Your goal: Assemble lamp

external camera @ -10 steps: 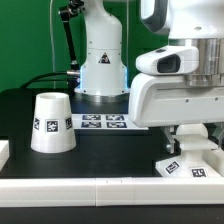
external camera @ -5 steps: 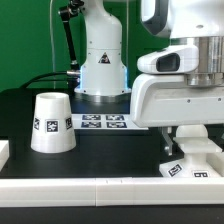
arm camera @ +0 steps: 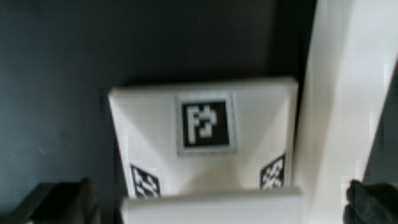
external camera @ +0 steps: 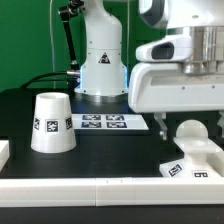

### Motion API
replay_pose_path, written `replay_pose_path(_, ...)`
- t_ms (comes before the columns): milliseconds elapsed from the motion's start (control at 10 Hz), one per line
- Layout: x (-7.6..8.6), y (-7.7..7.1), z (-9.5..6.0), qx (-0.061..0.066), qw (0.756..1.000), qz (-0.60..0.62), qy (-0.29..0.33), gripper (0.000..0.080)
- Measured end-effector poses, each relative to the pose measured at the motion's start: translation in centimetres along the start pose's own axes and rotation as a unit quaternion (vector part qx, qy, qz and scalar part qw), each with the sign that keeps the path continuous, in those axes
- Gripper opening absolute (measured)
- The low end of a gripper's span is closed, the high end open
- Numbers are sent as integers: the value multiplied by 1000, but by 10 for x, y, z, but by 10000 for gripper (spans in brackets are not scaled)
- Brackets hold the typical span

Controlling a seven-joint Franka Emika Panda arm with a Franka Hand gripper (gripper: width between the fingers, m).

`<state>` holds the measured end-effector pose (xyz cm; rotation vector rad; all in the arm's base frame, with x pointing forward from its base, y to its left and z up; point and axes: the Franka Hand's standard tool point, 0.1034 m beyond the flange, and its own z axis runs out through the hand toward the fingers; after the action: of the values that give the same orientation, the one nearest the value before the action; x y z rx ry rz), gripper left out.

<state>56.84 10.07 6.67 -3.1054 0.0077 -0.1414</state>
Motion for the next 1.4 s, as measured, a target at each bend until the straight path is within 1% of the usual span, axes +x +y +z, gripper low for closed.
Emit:
replay_pose_path(200, -24, -6, -17, -3, 999, 39, -8, 698)
replay_pose_path(300, -42, -12, -20, -4, 998, 64, -13, 698)
replay_pose_path(400, -59, -17, -16, 0, 995, 94, -18, 698)
replay_pose_path(500, -63, -17, -12, 14, 992, 125, -13, 698)
replay_pose_path(600, -61, -14, -9, 22, 989, 143, -4, 698)
replay_pose_path(700, -62, -16, -9, 22, 990, 138, -7, 698)
replay_pose_path(1000, -62, -17, -9, 22, 990, 140, -7, 698)
replay_pose_path(1100, -68, -18, -7, 28, 983, 181, -13, 698)
replay_pose_path(1200, -73, -23, -5, 29, 982, 185, -21, 698)
replay_pose_path(1300, -76, -23, -4, 27, 982, 185, -28, 698)
replay_pose_path(1400, -76, -23, -4, 27, 982, 184, -27, 698)
